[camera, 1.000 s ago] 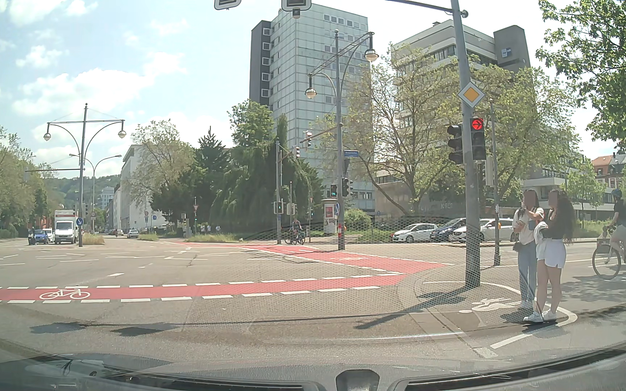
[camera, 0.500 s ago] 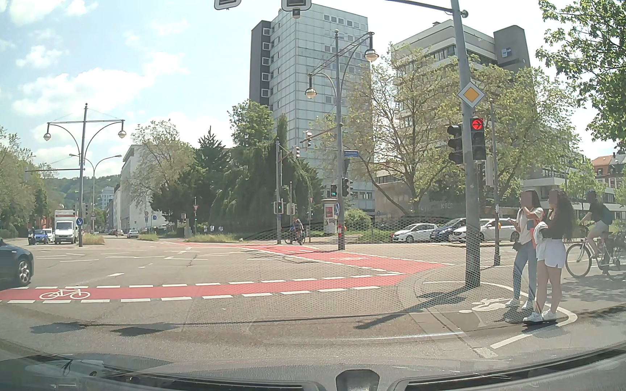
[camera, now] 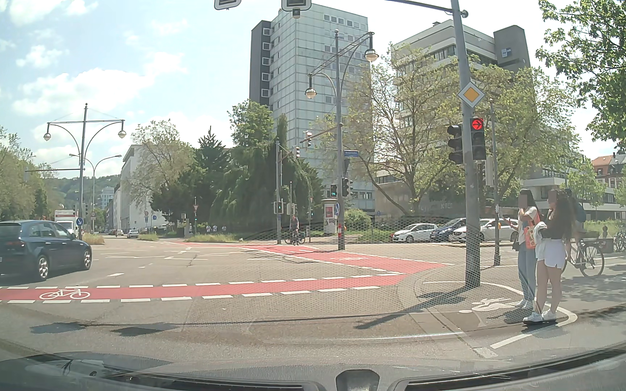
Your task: Follow the waypoints while adhering to traffic rules and regulations
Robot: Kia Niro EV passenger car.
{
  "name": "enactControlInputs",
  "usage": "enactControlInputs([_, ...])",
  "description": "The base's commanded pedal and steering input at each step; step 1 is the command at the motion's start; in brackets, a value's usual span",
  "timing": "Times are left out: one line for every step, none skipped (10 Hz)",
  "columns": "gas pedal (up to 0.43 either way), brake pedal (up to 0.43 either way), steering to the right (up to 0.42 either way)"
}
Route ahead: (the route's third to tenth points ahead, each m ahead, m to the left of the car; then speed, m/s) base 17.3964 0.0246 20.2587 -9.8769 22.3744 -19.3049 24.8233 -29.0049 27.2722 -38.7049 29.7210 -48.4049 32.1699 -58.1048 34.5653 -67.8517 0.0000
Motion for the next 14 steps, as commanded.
enactControlInputs([0.0, 0.262, -0.089])
enactControlInputs([0.0, 0.262, -0.089])
enactControlInputs([0.0, 0.262, -0.089])
enactControlInputs([0.0, 0.262, -0.089])
enactControlInputs([0.0, 0.262, -0.089])
enactControlInputs([0.0, 0.262, -0.089])
enactControlInputs([0.0, 0.262, -0.089])
enactControlInputs([0.0, 0.268, -0.089])
enactControlInputs([0.0, 0.262, -0.089])
enactControlInputs([0.0, 0.262, -0.089])
enactControlInputs([0.0, 0.262, -0.089])
enactControlInputs([0.0, 0.262, -0.089])
enactControlInputs([0.0, 0.262, -0.089])
enactControlInputs([0.0, 0.268, -0.089])
